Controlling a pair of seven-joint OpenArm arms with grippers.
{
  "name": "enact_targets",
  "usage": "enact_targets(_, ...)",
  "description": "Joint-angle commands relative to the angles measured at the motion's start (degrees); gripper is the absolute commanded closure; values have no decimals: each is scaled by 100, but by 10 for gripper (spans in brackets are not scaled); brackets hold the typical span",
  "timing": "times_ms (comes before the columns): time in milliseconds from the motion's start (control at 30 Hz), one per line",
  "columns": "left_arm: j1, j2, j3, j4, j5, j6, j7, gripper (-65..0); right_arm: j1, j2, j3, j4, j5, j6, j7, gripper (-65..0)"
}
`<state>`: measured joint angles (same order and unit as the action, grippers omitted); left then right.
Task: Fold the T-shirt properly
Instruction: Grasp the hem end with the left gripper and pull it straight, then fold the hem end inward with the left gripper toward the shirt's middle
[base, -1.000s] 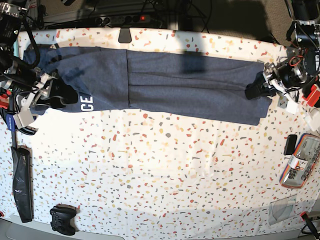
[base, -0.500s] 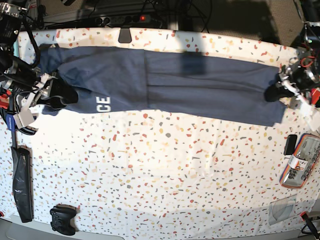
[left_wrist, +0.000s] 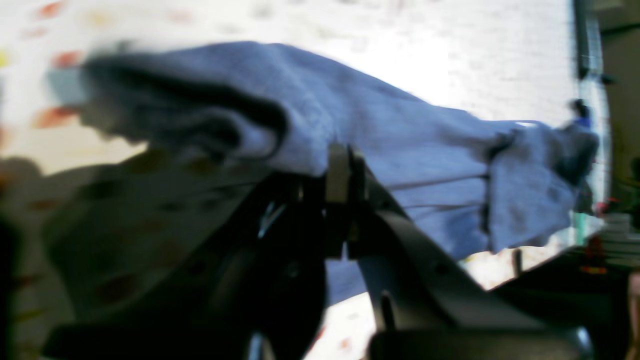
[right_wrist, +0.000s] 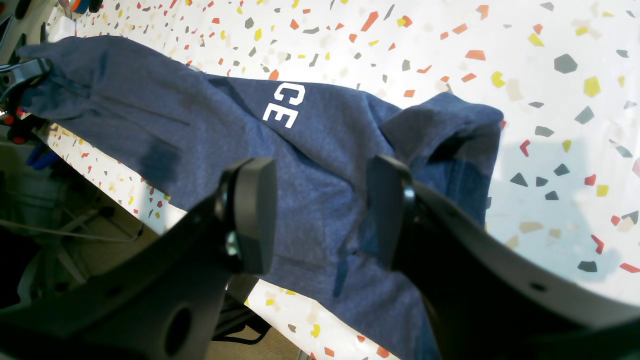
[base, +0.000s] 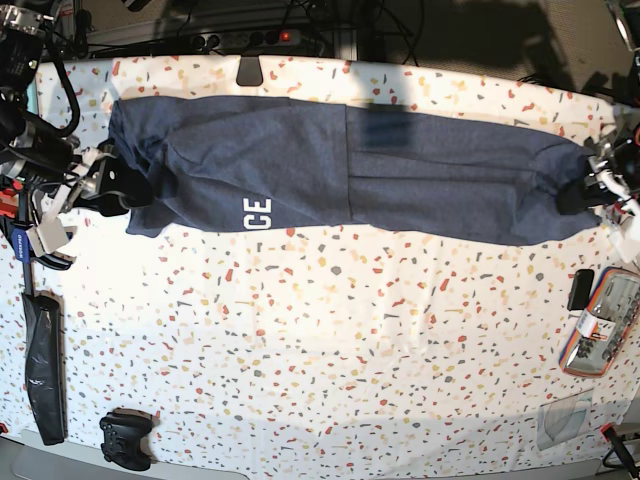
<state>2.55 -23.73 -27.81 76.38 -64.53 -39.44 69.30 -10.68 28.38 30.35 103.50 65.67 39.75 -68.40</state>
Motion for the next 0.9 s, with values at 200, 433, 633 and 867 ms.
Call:
enact_targets(200,214,1272,-22,1502,-131,-56,15,0,50,96,48,90,26,25,114,-305)
enact_targets(433,494,2280,391,2337,-70,-56,-31,0,50,94,48,90,26,25,111,-305)
enact_targets(633,503,2371,1622,2337,988,-56,-678,0,50,96,48,90,26,25,111,-305)
enact_targets(867,503,2371,2625,2337,2173,282,-1097,0,50,96,48,90,28,25,111,-305)
